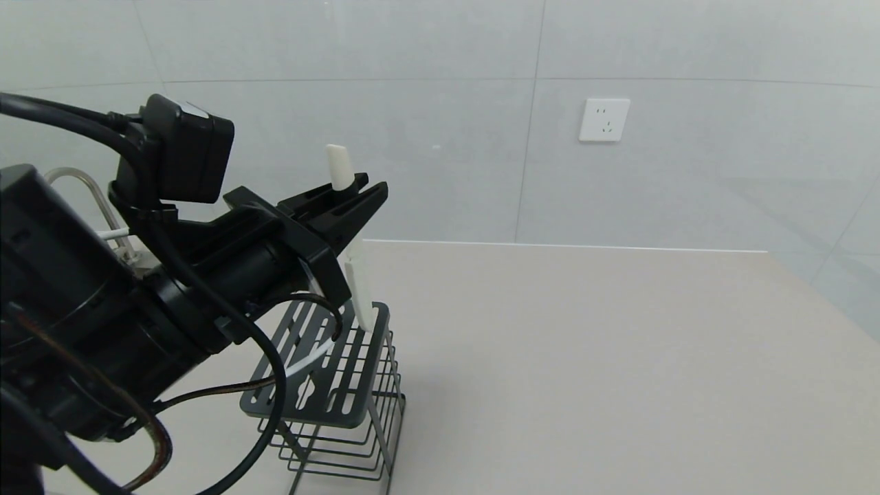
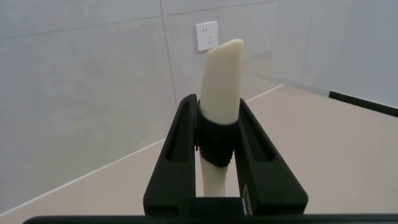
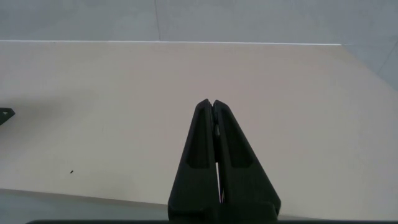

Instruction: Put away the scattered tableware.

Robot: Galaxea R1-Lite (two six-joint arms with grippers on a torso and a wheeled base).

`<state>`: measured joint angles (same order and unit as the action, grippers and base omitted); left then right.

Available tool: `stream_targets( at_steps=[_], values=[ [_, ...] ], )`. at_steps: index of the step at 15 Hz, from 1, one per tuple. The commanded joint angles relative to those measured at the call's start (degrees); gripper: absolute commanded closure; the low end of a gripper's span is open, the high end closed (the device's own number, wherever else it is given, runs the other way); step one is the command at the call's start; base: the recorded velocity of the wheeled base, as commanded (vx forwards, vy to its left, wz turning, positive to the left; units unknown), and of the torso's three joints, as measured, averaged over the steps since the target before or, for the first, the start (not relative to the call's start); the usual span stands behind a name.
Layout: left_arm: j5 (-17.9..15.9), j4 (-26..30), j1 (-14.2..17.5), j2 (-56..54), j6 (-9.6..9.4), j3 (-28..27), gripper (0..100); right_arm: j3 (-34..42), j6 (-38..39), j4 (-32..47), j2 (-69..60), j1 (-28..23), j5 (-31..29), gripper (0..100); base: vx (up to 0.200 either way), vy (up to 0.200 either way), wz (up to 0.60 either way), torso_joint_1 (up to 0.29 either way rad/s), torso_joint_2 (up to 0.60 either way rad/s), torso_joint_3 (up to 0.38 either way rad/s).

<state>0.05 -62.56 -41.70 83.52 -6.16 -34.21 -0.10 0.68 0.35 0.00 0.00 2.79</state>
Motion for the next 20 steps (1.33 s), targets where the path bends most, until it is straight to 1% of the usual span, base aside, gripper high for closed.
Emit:
stream_targets(
  at_steps=[1, 3, 5, 8, 12, 14, 20],
  values=[
    [0.0, 0.0, 0.0, 0.0, 0.0, 0.1, 100, 0.0, 0.0, 0.0, 0.1, 0.0, 0.0, 100, 0.0, 0.0, 0.0, 0.0, 0.0, 0.0],
    [0.0, 0.0, 0.1, -0.2, 0.0, 0.3, 100, 0.0, 0.0, 0.0, 0.1, 0.0, 0.0, 100, 0.0, 0.0, 0.0, 0.0, 0.0, 0.0],
    [0.0, 0.0, 0.1, -0.3, 0.0, 2.0, 100, 0.0, 0.0, 0.0, 0.1, 0.0, 0.0, 100, 0.0, 0.0, 0.0, 0.0, 0.0, 0.0],
    [0.0, 0.0, 0.0, 0.1, 0.09, 2.8, 100, 0.0, 0.0, 0.0, 0.1, 0.0, 0.0, 100, 0.0, 0.0, 0.0, 0.0, 0.0, 0.0],
    [0.1, -0.1, 0.0, 0.1, 0.36, 7.0, 100, 0.0, 0.0, 0.0, 0.1, 0.0, 0.0, 100, 0.0, 0.0, 0.0, 0.0, 0.0, 0.0],
    [1.0, -0.1, -0.5, 0.3, 0.36, 7.0, 100, 0.0, 0.0, 0.0, 0.1, 0.0, 0.0, 100, 0.0, 0.0, 0.0, 0.0, 0.0, 0.0],
    [1.1, -0.6, -0.1, 2.9, 0.36, 6.9, 100, 0.0, 0.0, 0.0, 0.1, 0.0, 0.0, 100, 0.0, 0.0, 0.0, 0.0, 0.0, 0.0]
  ],
)
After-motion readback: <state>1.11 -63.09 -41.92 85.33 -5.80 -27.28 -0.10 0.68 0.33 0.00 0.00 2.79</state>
